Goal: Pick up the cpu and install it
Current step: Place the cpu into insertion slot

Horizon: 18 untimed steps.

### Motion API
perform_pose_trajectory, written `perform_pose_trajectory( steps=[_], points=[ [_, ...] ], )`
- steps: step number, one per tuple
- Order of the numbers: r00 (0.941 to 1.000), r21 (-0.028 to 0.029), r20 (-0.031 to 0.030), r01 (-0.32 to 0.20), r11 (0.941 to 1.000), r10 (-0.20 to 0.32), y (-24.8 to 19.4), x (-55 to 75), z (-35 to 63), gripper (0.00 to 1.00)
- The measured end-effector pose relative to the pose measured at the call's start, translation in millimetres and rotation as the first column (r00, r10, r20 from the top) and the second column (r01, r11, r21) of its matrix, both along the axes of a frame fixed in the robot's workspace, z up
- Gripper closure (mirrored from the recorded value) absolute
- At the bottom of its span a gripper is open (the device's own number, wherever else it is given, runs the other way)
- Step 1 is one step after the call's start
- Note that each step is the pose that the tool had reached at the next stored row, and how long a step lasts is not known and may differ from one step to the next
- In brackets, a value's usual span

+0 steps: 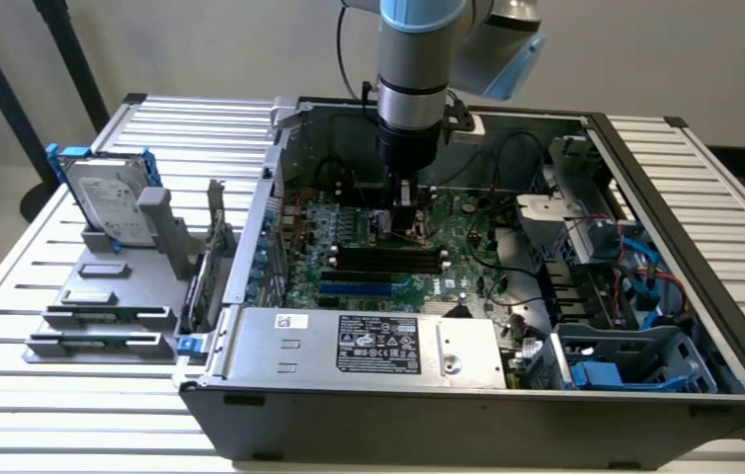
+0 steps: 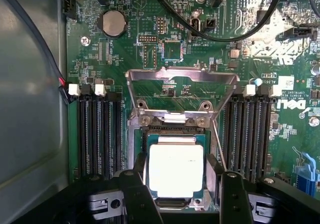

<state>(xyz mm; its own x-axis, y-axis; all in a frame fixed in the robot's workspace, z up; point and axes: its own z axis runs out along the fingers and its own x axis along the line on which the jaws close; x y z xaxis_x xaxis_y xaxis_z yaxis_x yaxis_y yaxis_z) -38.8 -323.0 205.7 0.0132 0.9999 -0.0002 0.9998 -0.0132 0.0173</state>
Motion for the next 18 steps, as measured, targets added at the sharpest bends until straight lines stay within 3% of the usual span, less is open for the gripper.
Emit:
perform_pose_trajectory(
  steps=[18],
  points=[
    [1.0,0.0002,0.0001,0.0,1.0,0.0,1.1,0.0,-4.4,0.45]
  ],
)
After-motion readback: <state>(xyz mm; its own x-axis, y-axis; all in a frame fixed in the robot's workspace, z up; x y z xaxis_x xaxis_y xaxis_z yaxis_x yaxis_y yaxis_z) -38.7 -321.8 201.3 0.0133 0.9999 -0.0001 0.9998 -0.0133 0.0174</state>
